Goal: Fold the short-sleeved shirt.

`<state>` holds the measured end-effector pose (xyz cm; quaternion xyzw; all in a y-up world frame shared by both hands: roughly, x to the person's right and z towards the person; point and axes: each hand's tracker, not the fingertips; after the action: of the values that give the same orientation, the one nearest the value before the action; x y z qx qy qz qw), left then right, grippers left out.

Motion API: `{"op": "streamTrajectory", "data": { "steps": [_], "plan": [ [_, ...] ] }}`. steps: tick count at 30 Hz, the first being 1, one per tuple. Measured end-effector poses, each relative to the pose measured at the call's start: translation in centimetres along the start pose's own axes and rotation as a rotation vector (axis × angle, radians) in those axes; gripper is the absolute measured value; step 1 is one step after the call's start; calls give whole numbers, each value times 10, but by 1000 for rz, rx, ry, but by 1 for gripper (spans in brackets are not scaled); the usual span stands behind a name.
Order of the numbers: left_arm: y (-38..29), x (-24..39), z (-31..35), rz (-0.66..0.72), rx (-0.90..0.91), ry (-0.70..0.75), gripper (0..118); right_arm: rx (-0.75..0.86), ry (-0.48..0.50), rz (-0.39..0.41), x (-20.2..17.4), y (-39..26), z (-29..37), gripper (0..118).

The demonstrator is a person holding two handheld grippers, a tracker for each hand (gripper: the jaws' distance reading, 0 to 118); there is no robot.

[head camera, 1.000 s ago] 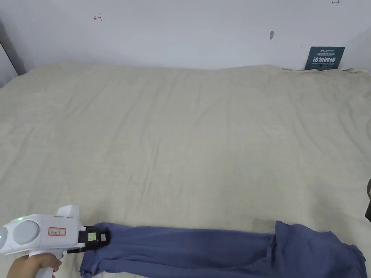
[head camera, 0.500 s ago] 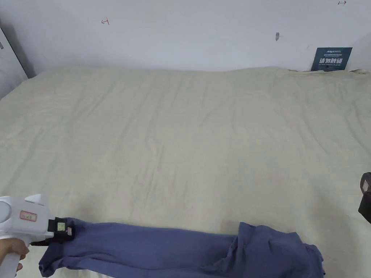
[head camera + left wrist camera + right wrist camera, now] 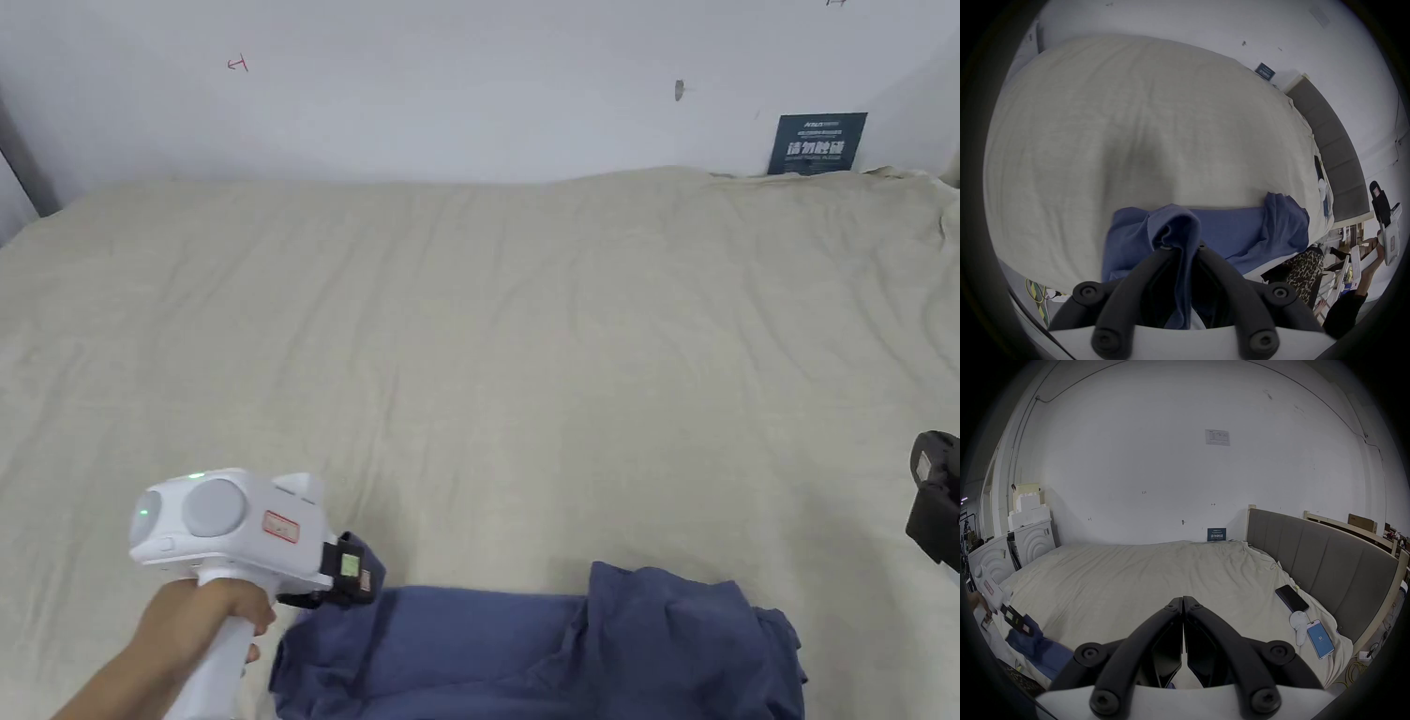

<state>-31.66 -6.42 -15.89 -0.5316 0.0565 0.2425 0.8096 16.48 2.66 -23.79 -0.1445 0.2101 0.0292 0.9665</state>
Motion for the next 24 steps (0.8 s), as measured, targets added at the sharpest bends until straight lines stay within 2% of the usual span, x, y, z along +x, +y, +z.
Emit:
{"op": "streamTrajectory", "data": {
  "steps": [5, 8, 13, 14, 15, 16, 18, 20, 21, 24],
  "plan": [
    [-5, 25, -42, 16, -42, -23, 3, -2, -17, -5, 9, -3, 5, 0],
    [-8, 33, -66, 29, -59, 12, 3, -8, -23, -6, 11, -4, 6, 0],
    [-14, 38, -83, 49, -67, 38, 9, -14, -25, -7, 12, -6, 8, 0],
    [-14, 39, -81, 52, -63, 42, 13, -14, -25, -6, 12, -6, 8, 0],
    [-14, 40, -79, 50, -57, 34, 24, -14, -25, -5, 12, -5, 8, 0],
    [-13, 43, -75, 47, -56, 15, 36, -14, -26, -6, 12, -5, 9, 0],
    [-14, 49, -67, 48, -41, -28, 74, -13, -26, -10, 13, -5, 9, 0],
    [-14, 54, -57, 50, -21, -56, 93, -9, -29, -13, 12, -4, 9, 0],
    [-16, 56, -51, 53, 5, -87, 97, -8, -28, -14, 12, -3, 10, 0],
    [-16, 54, -28, 42, 73, -130, 98, -4, -27, -13, 12, -2, 11, 0]
  ]
}}
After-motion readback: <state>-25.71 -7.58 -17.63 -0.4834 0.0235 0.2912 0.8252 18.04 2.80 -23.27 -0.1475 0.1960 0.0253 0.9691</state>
